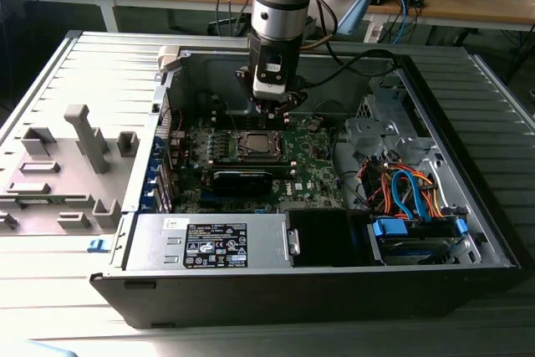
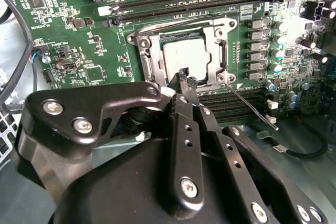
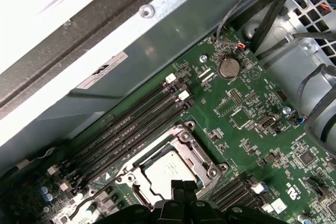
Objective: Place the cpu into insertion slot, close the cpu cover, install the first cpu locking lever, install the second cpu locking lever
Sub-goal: 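Install the first cpu locking lever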
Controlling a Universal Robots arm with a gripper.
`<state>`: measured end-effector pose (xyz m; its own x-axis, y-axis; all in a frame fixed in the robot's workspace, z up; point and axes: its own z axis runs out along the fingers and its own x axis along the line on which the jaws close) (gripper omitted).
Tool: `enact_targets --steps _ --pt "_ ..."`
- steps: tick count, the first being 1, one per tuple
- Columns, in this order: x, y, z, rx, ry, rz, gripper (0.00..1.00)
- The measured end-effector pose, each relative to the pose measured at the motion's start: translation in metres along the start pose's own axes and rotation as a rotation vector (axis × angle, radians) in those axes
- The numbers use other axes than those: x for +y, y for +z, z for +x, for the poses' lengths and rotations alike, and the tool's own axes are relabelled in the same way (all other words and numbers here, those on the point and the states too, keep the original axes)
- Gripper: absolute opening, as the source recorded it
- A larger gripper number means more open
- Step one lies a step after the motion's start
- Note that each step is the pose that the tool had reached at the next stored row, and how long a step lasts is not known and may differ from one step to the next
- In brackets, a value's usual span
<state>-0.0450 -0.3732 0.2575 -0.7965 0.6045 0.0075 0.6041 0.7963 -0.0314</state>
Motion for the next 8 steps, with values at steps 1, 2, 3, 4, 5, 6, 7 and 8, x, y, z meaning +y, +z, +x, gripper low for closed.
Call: enact_targets --steps 1,2,3,4,5,6,7,8 --pt "0.0 0.0 0.0 -0.0002 -0.005 0.0 0.11" --pt "0.0 0.0 0.0 -0.0002 -0.007 0.0 0.11" --pt "0.0 0.0 0.0 -0.0003 -0.009 0.0 0.11" --pt "0.0 0.0 0.0 -0.0004 -0.013 0.0001 0.11" --pt "0.0 0.0 0.0 -0.0005 -0.016 0.0002 0.11" --pt "0.0 0.0 0.0 -0.0006 -0.019 0.0001 0.11" --pt "0.0 0.0 0.0 -0.0007 -0.021 0.0001 0.11" --pt "0.0 0.0 0.0 -0.0008 -0.026 0.0002 0.11"
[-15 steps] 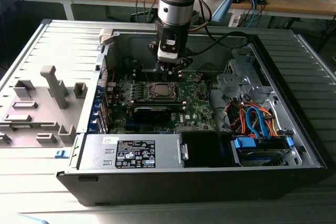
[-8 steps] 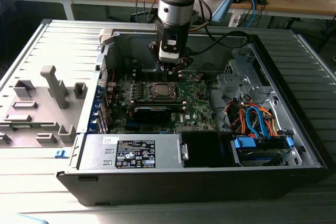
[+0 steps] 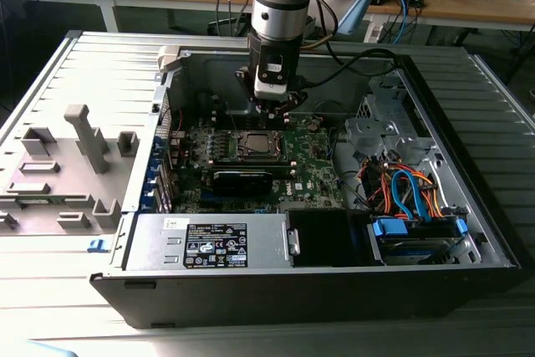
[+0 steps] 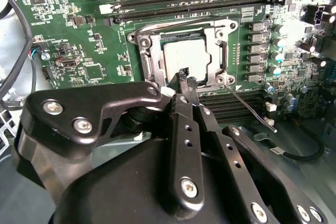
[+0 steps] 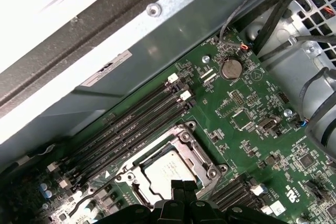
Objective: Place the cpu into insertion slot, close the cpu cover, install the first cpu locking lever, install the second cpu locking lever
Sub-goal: 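Install the first cpu locking lever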
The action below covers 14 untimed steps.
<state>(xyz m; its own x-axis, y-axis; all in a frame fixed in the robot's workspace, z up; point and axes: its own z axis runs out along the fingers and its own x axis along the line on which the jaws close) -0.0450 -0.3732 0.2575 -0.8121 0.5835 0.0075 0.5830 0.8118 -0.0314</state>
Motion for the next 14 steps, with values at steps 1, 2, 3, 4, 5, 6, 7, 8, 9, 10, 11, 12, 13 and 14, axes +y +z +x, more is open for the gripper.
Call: enact_targets --steps 1,2,3,4,5,6,7,8,9,10,11,12,13,14 --pt "0.0 0.0 0.0 -0.0002 -0.007 0.0001 0.11" --pt "0.0 0.0 0.0 -0.0004 -0.01 0.0001 0.11" --pt "0.0 0.0 0.0 -0.0004 -0.012 0.0001 0.11" --pt "0.0 0.0 0.0 -0.0005 -0.014 0.0001 0.11" --pt "0.0 0.0 0.0 -0.0005 -0.016 0.0001 0.11" --pt "0.0 0.0 0.0 -0.0006 -0.018 0.0001 0.11" --pt "0.0 0.0 0.0 -0.0006 -0.019 0.0002 0.11" --pt "0.0 0.0 0.0 -0.0007 -0.02 0.0002 0.11" --pt "0.0 0.0 0.0 -0.0007 -0.022 0.0002 0.11" --pt "0.0 0.0 0.0 -0.0008 -0.023 0.0002 0.11" --pt "0.0 0.0 0.0 -0.0008 -0.025 0.0002 0.11" --pt "0.0 0.0 0.0 -0.0009 -0.028 0.0002 0.11" --pt "0.0 0.0 0.0 -0.001 -0.029 0.0002 0.11" --pt "0.0 0.0 0.0 -0.001 -0.032 0.0002 0.11"
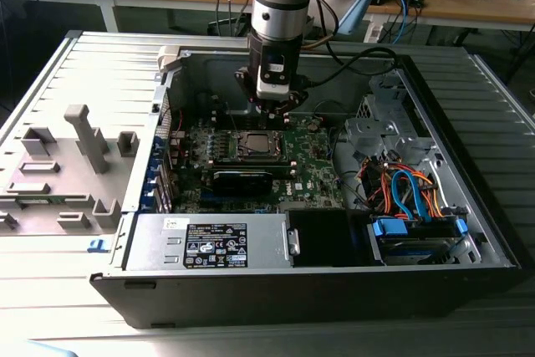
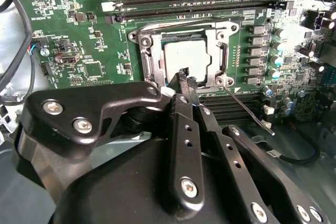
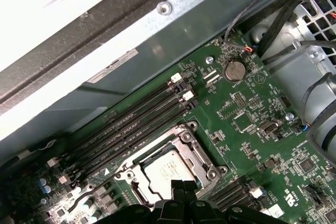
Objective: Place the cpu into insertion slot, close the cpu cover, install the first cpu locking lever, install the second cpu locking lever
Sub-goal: 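Install the first cpu locking lever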
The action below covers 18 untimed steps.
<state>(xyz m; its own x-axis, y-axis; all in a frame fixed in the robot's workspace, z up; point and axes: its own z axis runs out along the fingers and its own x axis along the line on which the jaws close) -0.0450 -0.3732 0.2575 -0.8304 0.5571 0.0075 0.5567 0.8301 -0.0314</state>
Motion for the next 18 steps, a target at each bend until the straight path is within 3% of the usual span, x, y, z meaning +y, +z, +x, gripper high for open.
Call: enact_targets --steps 18 --pt "0.0 0.0 0.0 -0.0007 -0.021 0.0002 0.11"
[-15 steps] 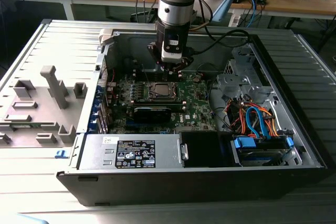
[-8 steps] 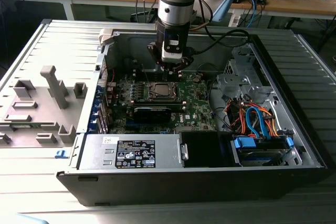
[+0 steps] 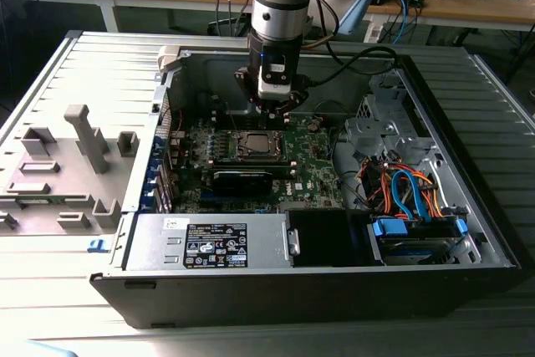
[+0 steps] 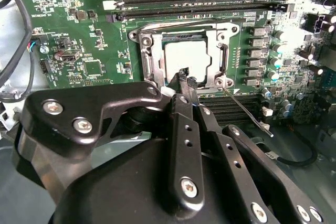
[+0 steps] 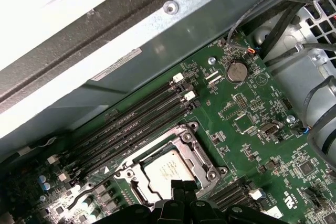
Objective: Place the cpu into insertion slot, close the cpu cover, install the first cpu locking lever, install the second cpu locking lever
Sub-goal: 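Install the first cpu locking lever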
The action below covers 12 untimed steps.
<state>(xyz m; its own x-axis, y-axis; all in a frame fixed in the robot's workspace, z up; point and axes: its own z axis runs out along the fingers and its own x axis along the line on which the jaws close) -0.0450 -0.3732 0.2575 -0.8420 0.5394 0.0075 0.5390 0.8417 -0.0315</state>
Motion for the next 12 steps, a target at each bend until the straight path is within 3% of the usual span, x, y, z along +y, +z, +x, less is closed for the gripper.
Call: enact_targets --steps 12 --pt "0.0 0.0 0.0 -0.0003 -0.013 0.0 0.11"
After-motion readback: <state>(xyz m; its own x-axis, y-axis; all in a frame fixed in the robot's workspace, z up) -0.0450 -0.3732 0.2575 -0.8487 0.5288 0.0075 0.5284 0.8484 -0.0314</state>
